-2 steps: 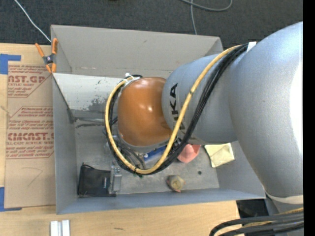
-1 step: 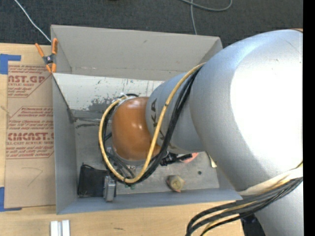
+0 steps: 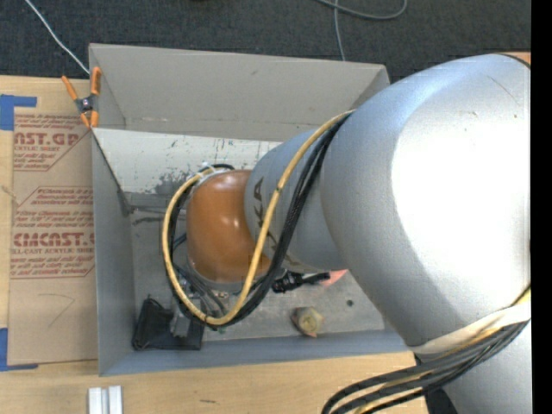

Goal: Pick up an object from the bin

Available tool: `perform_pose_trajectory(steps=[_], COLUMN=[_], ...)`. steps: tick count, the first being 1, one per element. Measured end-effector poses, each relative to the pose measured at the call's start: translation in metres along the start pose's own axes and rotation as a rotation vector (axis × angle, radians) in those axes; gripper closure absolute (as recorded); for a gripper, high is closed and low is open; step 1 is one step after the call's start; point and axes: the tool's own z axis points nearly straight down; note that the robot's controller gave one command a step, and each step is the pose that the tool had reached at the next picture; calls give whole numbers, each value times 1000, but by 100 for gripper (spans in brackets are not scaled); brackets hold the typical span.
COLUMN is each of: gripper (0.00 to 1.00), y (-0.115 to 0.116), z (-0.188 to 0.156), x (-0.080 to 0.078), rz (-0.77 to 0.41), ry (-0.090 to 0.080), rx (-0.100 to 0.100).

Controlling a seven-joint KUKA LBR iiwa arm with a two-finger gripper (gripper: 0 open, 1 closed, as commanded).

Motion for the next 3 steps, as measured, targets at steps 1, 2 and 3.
perform_pose_trajectory(steps=[1, 2, 3], gripper=[100, 100, 100], y=[0, 0, 0], z=[0, 0, 0], x=[0, 0, 0], rz=[0, 0, 0], ry=[0, 0, 0], rx=[0, 0, 0])
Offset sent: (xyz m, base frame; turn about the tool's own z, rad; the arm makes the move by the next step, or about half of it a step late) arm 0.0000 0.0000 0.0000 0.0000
